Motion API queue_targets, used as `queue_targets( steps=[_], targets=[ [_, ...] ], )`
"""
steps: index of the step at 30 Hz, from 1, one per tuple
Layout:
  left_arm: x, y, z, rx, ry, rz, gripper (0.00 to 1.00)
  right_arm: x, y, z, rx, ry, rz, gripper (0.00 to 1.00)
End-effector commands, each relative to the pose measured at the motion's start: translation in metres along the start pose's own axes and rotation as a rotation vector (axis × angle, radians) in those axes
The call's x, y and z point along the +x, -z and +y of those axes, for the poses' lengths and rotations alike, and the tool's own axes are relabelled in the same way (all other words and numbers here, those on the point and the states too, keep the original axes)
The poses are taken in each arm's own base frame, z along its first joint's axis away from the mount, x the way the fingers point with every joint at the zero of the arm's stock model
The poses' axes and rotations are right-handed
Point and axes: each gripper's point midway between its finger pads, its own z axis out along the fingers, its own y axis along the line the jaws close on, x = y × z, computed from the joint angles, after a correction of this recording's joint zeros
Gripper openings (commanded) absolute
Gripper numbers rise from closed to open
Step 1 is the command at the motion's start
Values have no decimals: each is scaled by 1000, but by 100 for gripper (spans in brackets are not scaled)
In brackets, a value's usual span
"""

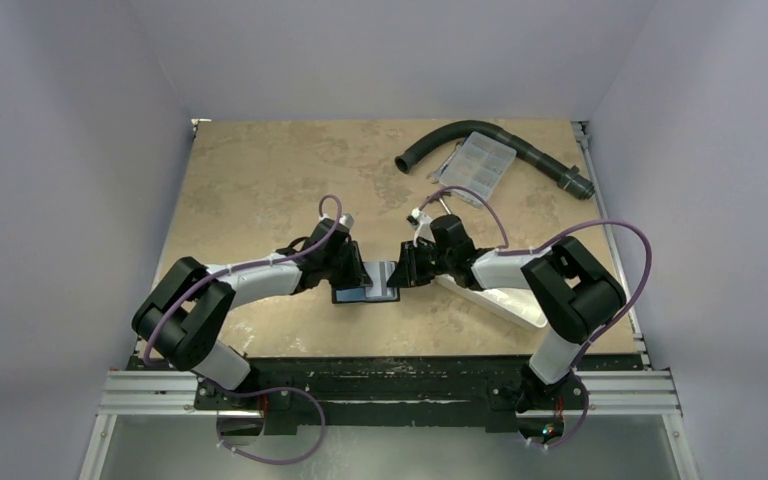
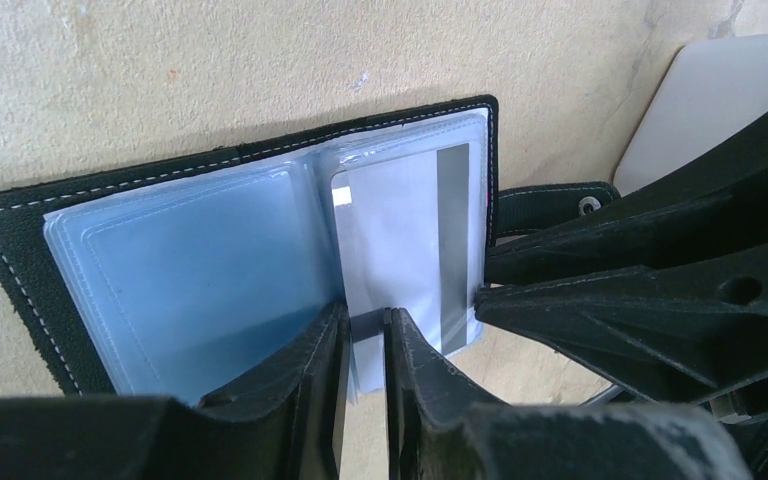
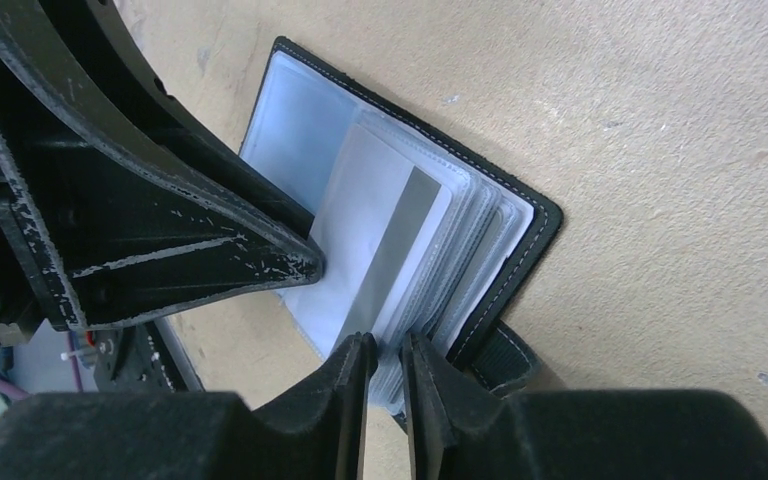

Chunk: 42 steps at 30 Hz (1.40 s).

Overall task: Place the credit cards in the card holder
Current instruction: Insert the credit card into the card holder, then pick up the credit card from the storage box.

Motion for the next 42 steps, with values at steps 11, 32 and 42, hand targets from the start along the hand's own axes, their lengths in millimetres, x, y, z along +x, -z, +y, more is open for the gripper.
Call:
queue_targets(
  steps=[11,32,42],
  targets=[
    [10,9,-55,249,24,41,25,-10,0,35,-147,-48,-63,34],
    [-27,68,-37,128,-135,-59,51,-67,94,26,194,-11,-249,66],
    [-74,103,-33,3,-304,-247,56,-70,147,-26,504,-388,-492,80]
  ],
)
